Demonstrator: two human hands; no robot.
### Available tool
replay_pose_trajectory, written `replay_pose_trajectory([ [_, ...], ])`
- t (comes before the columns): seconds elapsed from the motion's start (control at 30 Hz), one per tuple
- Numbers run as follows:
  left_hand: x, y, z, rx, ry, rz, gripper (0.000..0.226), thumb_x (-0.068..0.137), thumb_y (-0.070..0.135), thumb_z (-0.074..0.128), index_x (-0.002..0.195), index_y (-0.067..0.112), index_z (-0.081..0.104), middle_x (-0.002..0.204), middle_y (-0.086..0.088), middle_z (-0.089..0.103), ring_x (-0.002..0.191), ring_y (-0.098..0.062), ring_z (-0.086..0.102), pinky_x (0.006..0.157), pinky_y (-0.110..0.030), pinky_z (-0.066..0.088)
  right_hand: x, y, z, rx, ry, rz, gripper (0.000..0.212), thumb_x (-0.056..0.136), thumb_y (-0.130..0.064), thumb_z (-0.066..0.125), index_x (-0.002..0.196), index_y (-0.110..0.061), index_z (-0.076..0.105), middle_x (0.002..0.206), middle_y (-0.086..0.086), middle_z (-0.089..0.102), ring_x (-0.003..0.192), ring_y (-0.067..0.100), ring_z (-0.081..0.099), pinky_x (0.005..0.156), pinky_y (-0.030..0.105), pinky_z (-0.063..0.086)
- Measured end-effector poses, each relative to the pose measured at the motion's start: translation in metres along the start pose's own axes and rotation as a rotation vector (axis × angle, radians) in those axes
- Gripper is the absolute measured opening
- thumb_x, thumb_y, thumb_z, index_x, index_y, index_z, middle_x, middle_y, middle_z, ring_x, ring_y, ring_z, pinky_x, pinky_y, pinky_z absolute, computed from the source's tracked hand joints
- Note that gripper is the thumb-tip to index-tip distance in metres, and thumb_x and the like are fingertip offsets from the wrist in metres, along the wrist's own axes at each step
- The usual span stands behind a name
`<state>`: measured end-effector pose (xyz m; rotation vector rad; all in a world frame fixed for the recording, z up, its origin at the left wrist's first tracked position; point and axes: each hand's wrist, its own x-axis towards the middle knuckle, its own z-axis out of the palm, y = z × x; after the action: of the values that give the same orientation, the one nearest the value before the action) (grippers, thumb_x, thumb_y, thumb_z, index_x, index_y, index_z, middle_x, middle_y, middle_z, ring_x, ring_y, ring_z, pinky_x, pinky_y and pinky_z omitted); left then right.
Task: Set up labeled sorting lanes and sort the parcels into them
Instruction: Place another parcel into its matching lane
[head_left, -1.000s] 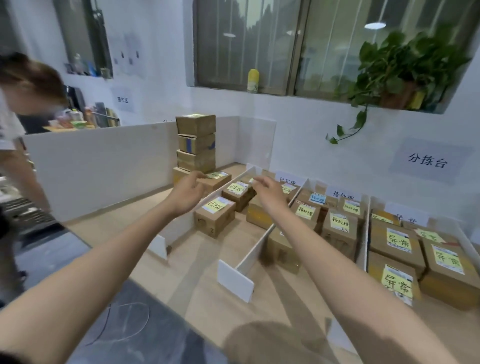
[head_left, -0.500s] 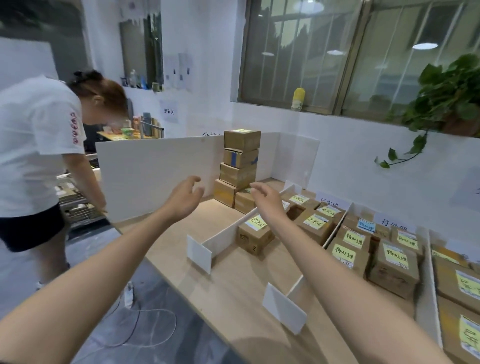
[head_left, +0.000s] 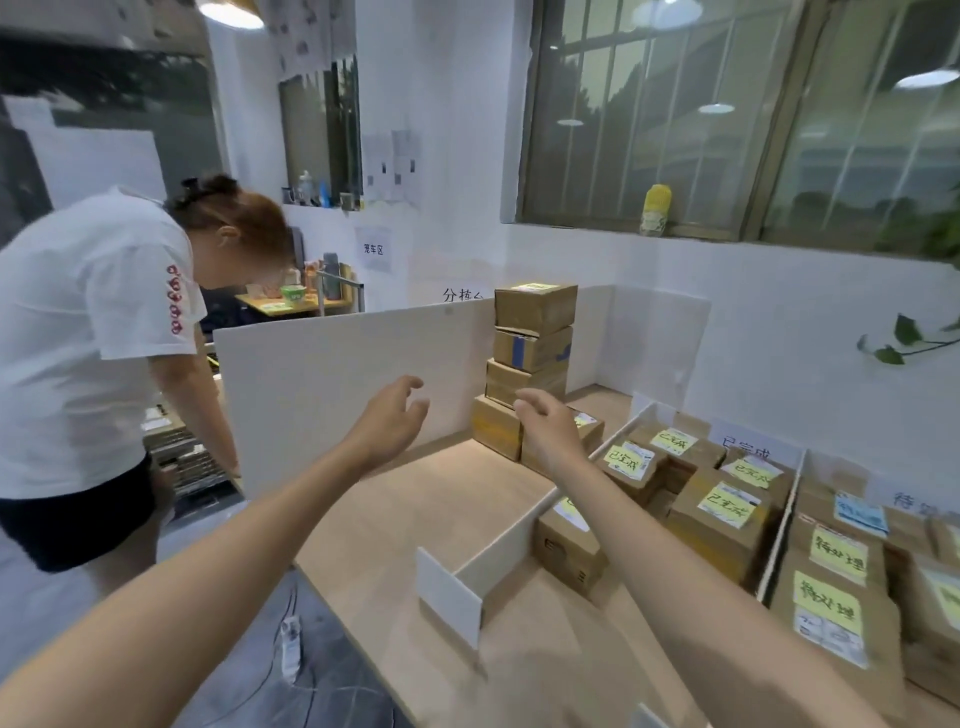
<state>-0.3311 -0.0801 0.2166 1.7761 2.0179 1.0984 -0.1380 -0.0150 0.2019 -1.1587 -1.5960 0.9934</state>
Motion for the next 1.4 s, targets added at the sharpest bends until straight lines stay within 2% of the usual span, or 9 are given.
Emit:
replay_pose_trajectory([
  [0.23, 0.089, -0.017, 0.028, 0.021, -0.065, 0.017, 0.041, 0.1, 0.022, 0.041, 0.138, 0.007, 0.041, 0.142, -0.013, 0.045, 0.131, -0.026, 0.041, 0.106, -0.032, 0.031, 0.083, 0.024, 0.016, -0.006, 0.054, 0.057, 0.03, 0.098, -0.022, 0.048, 0.126, -0.017, 0.058, 0.128, 0.001, 0.057, 0.11, 0.013, 0.05, 0.089, 0.026, 0.04],
  [0.4, 0.133, -0.017, 0.051, -0.018, -0.09, 0.051, 0.041, 0.1, 0.021, 0.04, 0.139, 0.007, 0.04, 0.143, -0.011, 0.044, 0.131, -0.025, 0.041, 0.107, -0.033, 0.031, 0.121, 0.034, 0.013, -0.005, 0.105, 0.086, 0.031, 0.099, -0.022, 0.046, 0.128, -0.017, 0.056, 0.12, -0.002, 0.055, 0.11, 0.012, 0.049, 0.085, 0.025, 0.038],
  [0.57, 0.163, -0.018, 0.076, -0.078, -0.13, 0.074, 0.041, 0.101, 0.023, 0.039, 0.139, 0.009, 0.04, 0.141, -0.012, 0.045, 0.13, -0.025, 0.042, 0.102, -0.031, 0.033, 0.142, 0.051, 0.005, -0.026, 0.157, 0.115, 0.029, 0.099, -0.021, 0.046, 0.126, -0.016, 0.057, 0.115, -0.005, 0.054, 0.106, 0.011, 0.049, 0.07, 0.015, 0.038],
  [0.67, 0.183, -0.021, 0.094, -0.094, -0.168, 0.098, 0.039, 0.101, 0.025, 0.039, 0.137, 0.01, 0.042, 0.139, -0.012, 0.047, 0.127, -0.025, 0.044, 0.094, -0.028, 0.034, 0.156, 0.061, -0.002, -0.054, 0.197, 0.131, 0.03, 0.099, -0.022, 0.047, 0.127, -0.017, 0.057, 0.117, -0.004, 0.055, 0.105, 0.011, 0.049, 0.08, 0.022, 0.038],
  [0.9, 0.241, -0.031, 0.141, -0.093, -0.261, 0.181, 0.039, 0.1, 0.021, 0.043, 0.135, 0.005, 0.045, 0.137, -0.012, 0.05, 0.126, -0.024, 0.045, 0.101, -0.032, 0.035, 0.192, 0.095, -0.009, -0.144, 0.262, 0.19, 0.029, 0.097, -0.03, 0.048, 0.123, -0.023, 0.059, 0.13, 0.002, 0.055, 0.114, 0.018, 0.052, 0.085, 0.028, 0.041],
  [1.1, 0.294, -0.033, 0.19, -0.096, -0.397, 0.236, 0.041, 0.099, 0.021, 0.043, 0.138, 0.008, 0.042, 0.138, -0.01, 0.049, 0.127, -0.023, 0.046, 0.103, -0.035, 0.037, 0.234, 0.117, -0.011, -0.206, 0.327, 0.229, 0.025, 0.098, -0.025, 0.048, 0.117, -0.019, 0.062, 0.125, -0.001, 0.058, 0.118, 0.016, 0.051, 0.101, 0.033, 0.041],
  [1.23, 0.327, -0.039, 0.22, -0.098, -0.486, 0.272, 0.041, 0.098, 0.021, 0.043, 0.137, 0.01, 0.042, 0.138, -0.01, 0.049, 0.126, -0.023, 0.046, 0.103, -0.037, 0.039, 0.265, 0.138, -0.008, -0.194, 0.379, 0.272, 0.024, 0.097, -0.021, 0.048, 0.117, -0.017, 0.063, 0.122, -0.001, 0.059, 0.116, 0.016, 0.053, 0.098, 0.029, 0.041],
  [1.4, 0.363, -0.051, 0.257, -0.081, -0.578, 0.303, 0.04, 0.098, 0.021, 0.042, 0.136, 0.009, 0.043, 0.136, -0.011, 0.05, 0.123, -0.023, 0.047, 0.098, -0.033, 0.038, 0.295, 0.17, -0.003, -0.198, 0.429, 0.354, 0.028, 0.097, -0.023, 0.047, 0.12, -0.019, 0.062, 0.129, 0.0, 0.058, 0.116, 0.017, 0.053, 0.091, 0.027, 0.04],
])
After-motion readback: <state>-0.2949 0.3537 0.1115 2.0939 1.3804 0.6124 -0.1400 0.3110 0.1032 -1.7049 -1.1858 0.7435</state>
